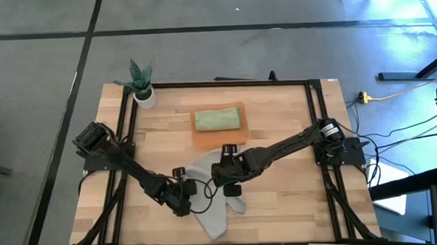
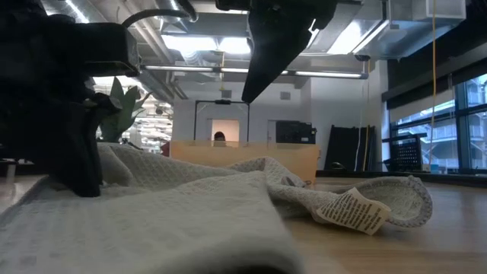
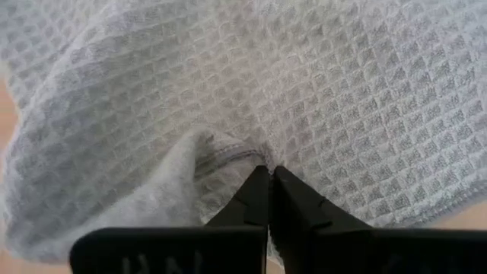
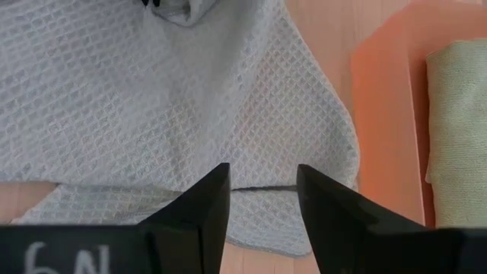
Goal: Roll microfiber towels into tight, uniform cylinder then place into a basket
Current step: Fold the gray microfiber towel
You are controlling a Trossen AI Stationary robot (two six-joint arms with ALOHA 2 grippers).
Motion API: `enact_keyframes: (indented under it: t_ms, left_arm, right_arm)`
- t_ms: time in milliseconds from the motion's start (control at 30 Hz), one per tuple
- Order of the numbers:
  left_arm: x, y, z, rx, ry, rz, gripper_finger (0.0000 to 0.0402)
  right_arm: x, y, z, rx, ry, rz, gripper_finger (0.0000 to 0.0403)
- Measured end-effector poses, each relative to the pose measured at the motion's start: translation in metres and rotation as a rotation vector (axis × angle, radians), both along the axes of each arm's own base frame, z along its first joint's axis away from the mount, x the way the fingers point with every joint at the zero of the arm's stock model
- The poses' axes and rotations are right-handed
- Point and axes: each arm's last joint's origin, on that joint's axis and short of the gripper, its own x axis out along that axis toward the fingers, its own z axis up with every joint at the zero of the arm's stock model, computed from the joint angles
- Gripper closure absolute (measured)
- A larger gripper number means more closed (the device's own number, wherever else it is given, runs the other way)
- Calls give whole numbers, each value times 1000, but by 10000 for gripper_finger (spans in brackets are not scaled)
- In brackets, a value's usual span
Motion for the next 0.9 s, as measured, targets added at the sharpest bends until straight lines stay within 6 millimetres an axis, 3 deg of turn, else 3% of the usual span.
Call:
enact_keyframes:
  t_ms: [367,667,900]
  left_arm:
    - [-18,11,18,21,71,80,401]
    - [-22,21,20,75,94,189,401]
    - [-36,33,20,181,221,244,401]
  right_arm:
    - [0,0,-4,-11,0,38,249]
    - [-2,5,-43,50,-4,328,249]
    - [-9,8,-64,105,-2,402,249]
